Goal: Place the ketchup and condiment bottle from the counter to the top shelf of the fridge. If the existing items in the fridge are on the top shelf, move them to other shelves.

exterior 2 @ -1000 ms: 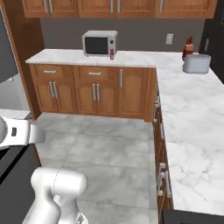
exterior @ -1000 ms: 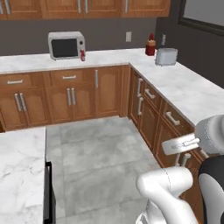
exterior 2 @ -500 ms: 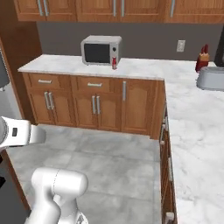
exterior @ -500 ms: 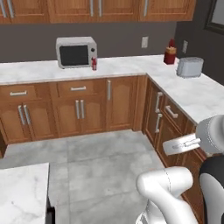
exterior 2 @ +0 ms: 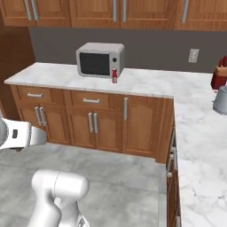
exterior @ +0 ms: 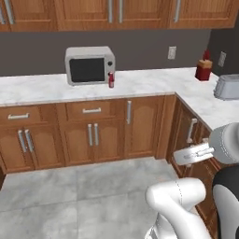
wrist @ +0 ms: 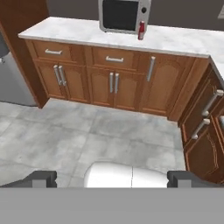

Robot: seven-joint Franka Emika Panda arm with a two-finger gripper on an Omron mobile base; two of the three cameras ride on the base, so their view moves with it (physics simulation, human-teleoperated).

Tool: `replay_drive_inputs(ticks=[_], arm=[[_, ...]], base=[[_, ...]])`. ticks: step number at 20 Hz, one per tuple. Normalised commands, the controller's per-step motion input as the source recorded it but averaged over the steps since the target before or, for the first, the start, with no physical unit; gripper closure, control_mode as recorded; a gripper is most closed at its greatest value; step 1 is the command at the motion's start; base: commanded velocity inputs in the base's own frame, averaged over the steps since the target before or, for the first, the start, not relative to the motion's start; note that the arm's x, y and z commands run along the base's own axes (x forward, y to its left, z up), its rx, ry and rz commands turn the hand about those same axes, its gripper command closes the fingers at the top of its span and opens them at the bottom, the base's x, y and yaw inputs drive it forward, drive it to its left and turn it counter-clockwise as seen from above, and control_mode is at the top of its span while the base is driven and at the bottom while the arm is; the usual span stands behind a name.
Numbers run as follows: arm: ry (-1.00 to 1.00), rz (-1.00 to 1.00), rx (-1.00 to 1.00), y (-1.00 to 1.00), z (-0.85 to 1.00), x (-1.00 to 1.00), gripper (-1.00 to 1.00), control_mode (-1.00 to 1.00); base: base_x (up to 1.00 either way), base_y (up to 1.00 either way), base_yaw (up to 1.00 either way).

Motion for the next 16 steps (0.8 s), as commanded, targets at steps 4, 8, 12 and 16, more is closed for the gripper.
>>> replay_drive_inputs(ticks=[4,8,12,16], arm=[[0.00,0.00,0.00,0.00,0.00,0.00,-1.00,1.00],[0.00,0.00,0.00,0.00,0.00,0.00,-1.00,1.00],[0.00,0.00,0.00,0.00,0.00,0.00,-1.00,1.00],[0.00,0.00,0.00,0.00,0.00,0.00,-1.00,1.00]], base=[[1.00,0.00,0.08],[1.00,0.00,0.05],[1.00,0.00,0.00],[1.00,0.01,0.00]])
